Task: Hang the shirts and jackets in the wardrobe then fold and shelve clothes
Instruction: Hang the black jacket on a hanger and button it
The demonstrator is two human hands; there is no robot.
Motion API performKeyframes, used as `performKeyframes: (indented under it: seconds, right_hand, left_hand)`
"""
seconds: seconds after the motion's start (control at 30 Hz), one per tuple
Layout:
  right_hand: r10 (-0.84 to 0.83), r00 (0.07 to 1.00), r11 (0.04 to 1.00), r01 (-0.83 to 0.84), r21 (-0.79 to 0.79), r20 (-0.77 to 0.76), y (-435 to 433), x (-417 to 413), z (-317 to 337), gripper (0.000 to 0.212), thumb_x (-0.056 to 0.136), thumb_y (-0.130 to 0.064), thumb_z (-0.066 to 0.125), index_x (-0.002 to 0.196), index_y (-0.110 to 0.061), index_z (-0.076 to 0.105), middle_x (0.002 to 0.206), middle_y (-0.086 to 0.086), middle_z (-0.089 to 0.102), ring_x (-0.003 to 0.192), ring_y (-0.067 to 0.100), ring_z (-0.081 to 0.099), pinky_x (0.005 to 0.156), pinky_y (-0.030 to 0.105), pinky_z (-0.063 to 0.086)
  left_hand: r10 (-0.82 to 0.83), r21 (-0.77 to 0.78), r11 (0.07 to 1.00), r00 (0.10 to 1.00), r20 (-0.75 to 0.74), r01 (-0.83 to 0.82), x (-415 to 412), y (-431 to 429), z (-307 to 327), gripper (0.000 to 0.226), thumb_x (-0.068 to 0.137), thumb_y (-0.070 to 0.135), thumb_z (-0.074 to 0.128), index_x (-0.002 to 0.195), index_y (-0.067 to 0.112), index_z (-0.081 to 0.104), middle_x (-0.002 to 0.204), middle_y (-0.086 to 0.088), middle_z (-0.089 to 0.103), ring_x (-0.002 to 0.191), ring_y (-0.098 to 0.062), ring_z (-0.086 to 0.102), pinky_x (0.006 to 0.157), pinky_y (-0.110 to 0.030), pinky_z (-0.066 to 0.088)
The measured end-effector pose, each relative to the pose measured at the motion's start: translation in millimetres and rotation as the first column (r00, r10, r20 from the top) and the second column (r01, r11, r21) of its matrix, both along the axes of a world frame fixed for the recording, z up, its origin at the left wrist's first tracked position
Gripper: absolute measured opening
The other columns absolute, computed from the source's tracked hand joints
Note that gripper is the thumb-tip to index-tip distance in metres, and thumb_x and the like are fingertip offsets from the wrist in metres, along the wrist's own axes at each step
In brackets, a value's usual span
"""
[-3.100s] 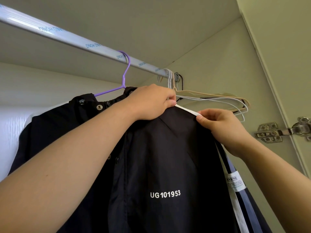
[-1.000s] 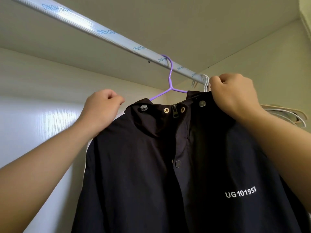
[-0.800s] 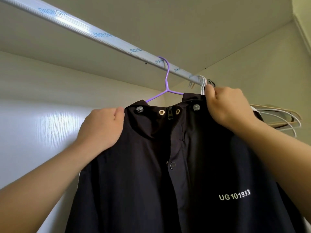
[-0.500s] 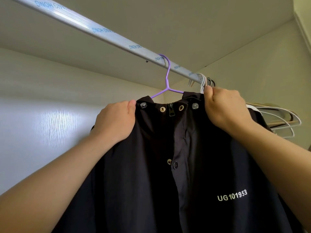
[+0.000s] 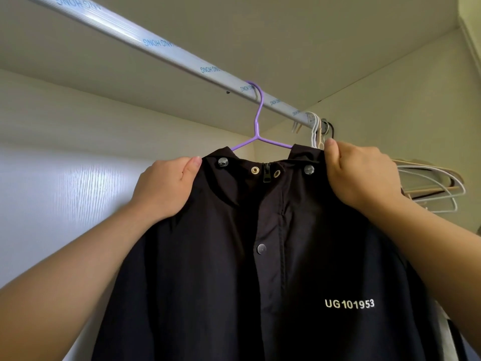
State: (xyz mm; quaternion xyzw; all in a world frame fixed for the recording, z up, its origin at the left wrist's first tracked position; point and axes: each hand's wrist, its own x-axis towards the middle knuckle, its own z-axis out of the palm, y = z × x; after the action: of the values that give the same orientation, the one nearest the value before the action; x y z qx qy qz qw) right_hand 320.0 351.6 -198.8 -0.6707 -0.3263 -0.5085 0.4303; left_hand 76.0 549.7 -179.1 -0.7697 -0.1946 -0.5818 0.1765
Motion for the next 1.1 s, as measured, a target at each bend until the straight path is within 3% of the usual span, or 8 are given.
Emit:
performKeyframes:
  seconds: [0.37,0.53,0.63,0.7,0.8,0.93,1.0,1.1]
  right_hand:
    - [-0.023,0.994,1.0,0.023,0.004,0.109,2.3,-2.8,5.0,0.045,0.106,-0.038,0.026,0.078,-0.012,0.049,0.056,-0.001,0.029,0.059,0.032,0.036,0.059,0.039,0.033]
    - [-0.025,0.974,0.999,0.018,0.034,0.224,0.8,4.4,2.2,0.039,0.106,-0.028,0.034,0.082,-0.005,0.055,0.055,0.006,0.037,0.057,0.04,0.051,0.057,0.041,0.04]
    - [-0.068,0.984,0.992,0.05,0.113,0.165,-1.0,5.5,4.4,0.038,0.105,-0.037,0.035,0.096,-0.008,0.058,0.09,0.019,0.061,0.081,0.039,0.051,0.071,0.042,0.033]
    - [-0.115,0.961,0.978,0.065,0.198,0.252,-3.7,-2.4,0.1,0.034,0.102,-0.037,0.044,0.118,-0.012,0.06,0.114,0.016,0.058,0.102,0.038,0.049,0.082,0.043,0.032]
    - [0.029,0.842,0.987,-0.11,0.119,0.539,-7.0,-21.4,-6.0,0.032,0.095,-0.026,0.054,0.123,-0.011,0.061,0.119,0.013,0.057,0.101,0.037,0.052,0.079,0.043,0.038]
    - [0.398,0.749,0.917,-0.308,-0.254,0.529,-7.3,-43.7,-12.0,0.041,0.087,-0.024,0.051,0.127,-0.019,0.061,0.126,0.001,0.055,0.1,0.027,0.061,0.072,0.04,0.051]
    - [0.464,0.748,0.884,-0.359,-0.299,0.474,-4.8,-49.5,-15.8,0.037,0.091,-0.032,0.05,0.126,-0.025,0.063,0.128,-0.007,0.055,0.105,0.019,0.061,0.076,0.04,0.053]
    - [0.469,0.743,0.88,-0.349,-0.321,0.478,-1.5,-52.6,-13.3,0.031,0.098,-0.037,0.049,0.123,-0.025,0.065,0.124,-0.008,0.057,0.105,0.018,0.061,0.076,0.041,0.054]
  left_hand:
    - [-0.088,0.001,0.996,0.996,-0.012,0.088,-2.9,0.8,-9.0,0.047,0.106,0.039,0.032,0.066,0.015,0.035,0.056,-0.004,0.044,0.058,-0.03,0.046,0.057,-0.043,0.039]
    - [-0.059,-0.066,0.996,0.997,0.044,0.062,2.9,1.1,-14.5,0.046,0.106,0.039,0.032,0.067,0.015,0.036,0.059,-0.003,0.046,0.062,-0.033,0.046,0.058,-0.041,0.037]
    - [-0.1,-0.042,0.993,0.976,0.193,0.11,12.0,-14.5,-17.2,0.018,0.101,0.027,0.048,0.093,0.013,0.054,0.096,-0.003,0.059,0.085,-0.027,0.054,0.076,-0.041,0.044]
    - [-0.112,0.119,0.989,0.962,0.251,0.084,16.1,-34.1,-19.4,0.025,0.091,0.015,0.057,0.115,0.011,0.056,0.121,-0.006,0.053,0.106,-0.027,0.053,0.093,-0.042,0.044]
    - [-0.163,0.42,0.898,0.986,0.035,0.134,17.6,-64.9,-18.1,0.05,0.071,0.005,0.057,0.121,0.014,0.062,0.13,-0.003,0.055,0.114,-0.027,0.056,0.093,-0.041,0.046]
    - [-0.107,0.217,0.965,0.979,-0.175,0.145,20.5,-95.9,-10.6,0.047,0.075,0.029,0.044,0.117,0.039,0.064,0.115,0.018,0.063,0.101,-0.013,0.06,0.081,-0.035,0.052]
    - [-0.005,0.133,0.991,0.976,-0.216,0.035,19.8,-94.9,-4.3,0.036,0.078,0.041,0.044,0.11,0.043,0.063,0.104,0.02,0.064,0.096,-0.011,0.059,0.08,-0.035,0.051]
    - [-0.075,0.038,0.995,0.966,-0.247,0.087,14.5,-88.0,6.9,0.015,0.086,0.045,0.058,0.097,0.038,0.064,0.094,0.018,0.062,0.092,-0.01,0.059,0.08,-0.038,0.052]
